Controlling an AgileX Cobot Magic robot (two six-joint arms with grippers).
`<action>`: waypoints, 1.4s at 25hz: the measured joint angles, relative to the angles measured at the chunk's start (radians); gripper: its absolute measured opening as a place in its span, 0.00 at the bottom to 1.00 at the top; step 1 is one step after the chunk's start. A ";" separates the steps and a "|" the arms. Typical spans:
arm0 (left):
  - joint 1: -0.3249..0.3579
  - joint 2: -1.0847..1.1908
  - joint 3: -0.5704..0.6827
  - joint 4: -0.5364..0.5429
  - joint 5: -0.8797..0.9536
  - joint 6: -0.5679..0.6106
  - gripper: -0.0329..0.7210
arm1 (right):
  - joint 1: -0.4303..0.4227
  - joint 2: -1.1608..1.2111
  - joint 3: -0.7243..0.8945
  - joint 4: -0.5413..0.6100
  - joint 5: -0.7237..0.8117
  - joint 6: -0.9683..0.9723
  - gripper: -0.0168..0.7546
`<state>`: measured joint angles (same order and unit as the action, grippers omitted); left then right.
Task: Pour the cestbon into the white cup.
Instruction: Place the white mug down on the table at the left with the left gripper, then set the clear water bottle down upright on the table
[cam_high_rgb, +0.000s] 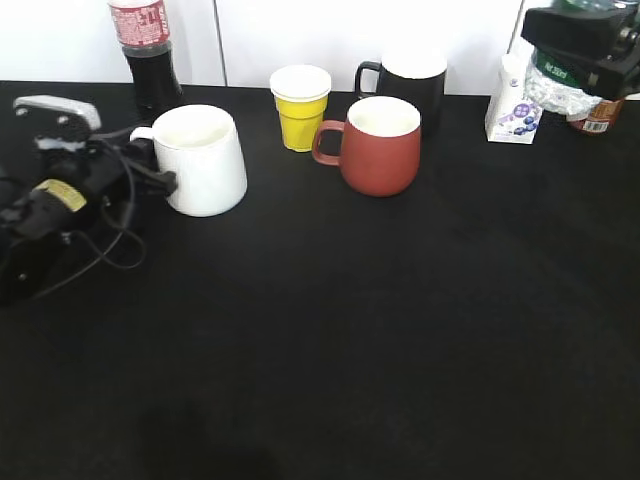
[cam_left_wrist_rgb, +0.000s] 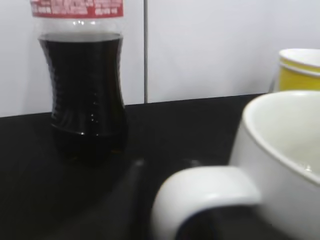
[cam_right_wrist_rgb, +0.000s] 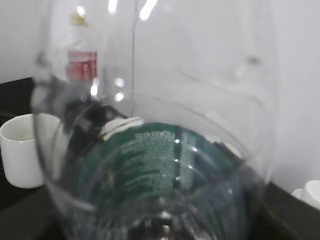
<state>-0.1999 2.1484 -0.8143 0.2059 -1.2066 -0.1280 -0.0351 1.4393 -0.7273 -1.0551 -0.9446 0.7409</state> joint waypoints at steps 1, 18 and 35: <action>0.001 -0.011 0.029 -0.006 -0.003 -0.001 0.44 | 0.000 0.000 0.000 0.001 -0.001 0.001 0.64; -0.050 -0.703 0.499 0.177 0.174 -0.008 0.47 | 0.002 0.571 -0.001 0.517 -0.148 -0.453 0.64; -0.050 -0.704 0.499 0.211 0.396 -0.120 0.47 | 0.002 0.271 0.002 0.112 0.419 -0.091 0.87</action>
<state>-0.2503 1.4443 -0.3151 0.4174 -0.8109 -0.2482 -0.0329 1.7107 -0.7254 -0.9428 -0.5255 0.6502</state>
